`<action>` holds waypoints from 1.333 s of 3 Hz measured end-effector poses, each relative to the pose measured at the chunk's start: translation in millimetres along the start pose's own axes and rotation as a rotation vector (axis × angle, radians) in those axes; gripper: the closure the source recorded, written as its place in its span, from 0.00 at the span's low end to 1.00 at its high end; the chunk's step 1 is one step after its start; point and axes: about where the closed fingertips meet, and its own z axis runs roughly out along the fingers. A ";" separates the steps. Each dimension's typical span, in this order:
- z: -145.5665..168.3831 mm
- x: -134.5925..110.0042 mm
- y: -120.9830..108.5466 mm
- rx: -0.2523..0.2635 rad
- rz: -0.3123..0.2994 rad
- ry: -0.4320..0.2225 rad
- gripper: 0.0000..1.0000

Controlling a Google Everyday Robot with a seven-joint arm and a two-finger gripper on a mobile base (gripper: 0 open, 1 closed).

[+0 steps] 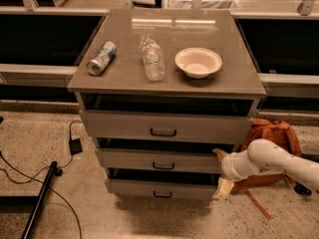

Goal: Open middle drawer

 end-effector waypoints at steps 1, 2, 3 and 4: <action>7.7 9.6 -21.1 0.024 0.005 -0.010 0.00; 14.0 8.8 -34.3 0.033 0.012 -0.011 0.18; 19.5 4.8 -30.5 0.020 0.010 -0.006 0.40; 15.6 -1.3 -12.9 0.002 -0.006 -0.001 0.52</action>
Offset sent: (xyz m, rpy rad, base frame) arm 0.0555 -0.0072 -0.0082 0.0112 -0.0353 -0.0444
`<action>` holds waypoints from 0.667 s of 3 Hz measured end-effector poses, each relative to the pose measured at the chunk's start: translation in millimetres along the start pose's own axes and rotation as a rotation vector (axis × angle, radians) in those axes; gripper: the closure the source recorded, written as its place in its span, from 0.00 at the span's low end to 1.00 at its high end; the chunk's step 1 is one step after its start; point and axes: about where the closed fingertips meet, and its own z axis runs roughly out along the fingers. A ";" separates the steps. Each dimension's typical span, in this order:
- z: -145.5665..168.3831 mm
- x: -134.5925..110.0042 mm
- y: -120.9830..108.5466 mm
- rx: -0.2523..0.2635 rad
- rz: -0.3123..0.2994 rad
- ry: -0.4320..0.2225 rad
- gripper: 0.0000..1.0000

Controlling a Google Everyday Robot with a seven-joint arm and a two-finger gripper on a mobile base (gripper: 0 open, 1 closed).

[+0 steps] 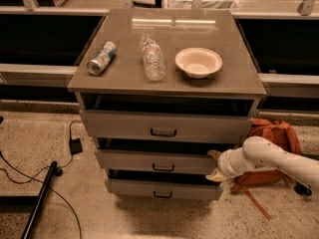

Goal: Open middle drawer

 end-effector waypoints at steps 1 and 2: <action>-5.8 -3.4 4.8 -0.009 -0.007 0.006 0.51; -13.0 -7.6 3.0 -0.009 -0.007 0.006 0.49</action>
Offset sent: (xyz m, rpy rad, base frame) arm -0.0853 0.0114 0.0182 -0.0783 0.0795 0.1129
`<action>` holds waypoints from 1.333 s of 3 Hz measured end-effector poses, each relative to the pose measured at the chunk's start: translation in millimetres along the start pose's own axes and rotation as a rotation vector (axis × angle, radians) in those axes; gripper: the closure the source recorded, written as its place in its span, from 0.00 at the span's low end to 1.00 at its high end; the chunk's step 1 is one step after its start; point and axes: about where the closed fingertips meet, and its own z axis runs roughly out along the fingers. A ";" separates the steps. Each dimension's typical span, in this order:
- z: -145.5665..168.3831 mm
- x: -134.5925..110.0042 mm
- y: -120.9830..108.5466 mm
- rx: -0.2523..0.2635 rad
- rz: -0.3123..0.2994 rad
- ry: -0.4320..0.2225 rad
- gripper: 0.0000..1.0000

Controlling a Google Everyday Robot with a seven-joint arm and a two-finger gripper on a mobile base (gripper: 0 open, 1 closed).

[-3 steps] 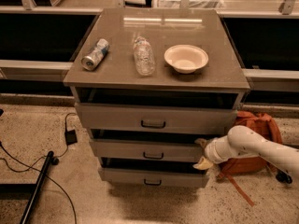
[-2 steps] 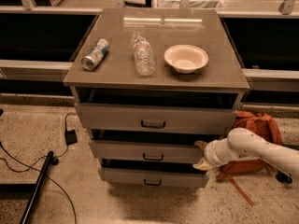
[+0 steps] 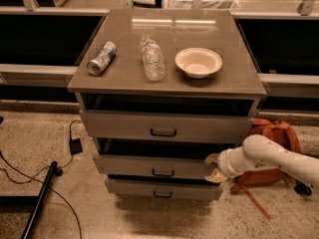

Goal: Open middle drawer

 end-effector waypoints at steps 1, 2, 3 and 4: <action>-1.4 -1.0 -0.4 0.000 0.000 0.000 0.40; -15.2 -16.0 16.3 0.014 -0.034 0.008 0.22; -37.8 -38.1 30.8 0.051 -0.076 0.008 0.01; -41.9 -51.7 34.7 0.063 -0.104 0.018 0.00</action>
Offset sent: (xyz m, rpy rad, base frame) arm -0.0646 0.0269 0.0589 -0.0571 -0.0969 0.0651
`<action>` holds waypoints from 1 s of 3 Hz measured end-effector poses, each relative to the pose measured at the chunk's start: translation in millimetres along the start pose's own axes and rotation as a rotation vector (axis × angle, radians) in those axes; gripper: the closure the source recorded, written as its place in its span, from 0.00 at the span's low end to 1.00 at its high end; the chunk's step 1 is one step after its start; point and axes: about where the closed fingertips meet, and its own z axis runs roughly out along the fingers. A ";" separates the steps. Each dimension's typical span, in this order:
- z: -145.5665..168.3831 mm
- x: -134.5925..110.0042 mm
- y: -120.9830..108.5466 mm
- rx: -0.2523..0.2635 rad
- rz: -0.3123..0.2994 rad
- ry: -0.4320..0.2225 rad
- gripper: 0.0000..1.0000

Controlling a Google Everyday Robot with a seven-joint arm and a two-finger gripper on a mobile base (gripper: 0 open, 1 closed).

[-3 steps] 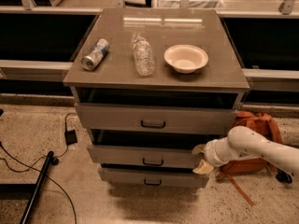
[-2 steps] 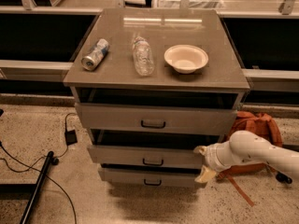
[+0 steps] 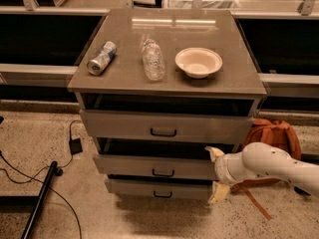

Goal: Open middle drawer

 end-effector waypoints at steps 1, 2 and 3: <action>23.6 3.9 -8.4 -0.031 0.004 0.024 0.00; 52.7 14.8 -20.0 -0.064 0.031 0.041 0.13; 77.8 31.9 -29.7 -0.082 0.077 0.062 0.21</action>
Offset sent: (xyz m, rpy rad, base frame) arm 0.0639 0.0092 -0.0740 -0.0505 0.1193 -0.0330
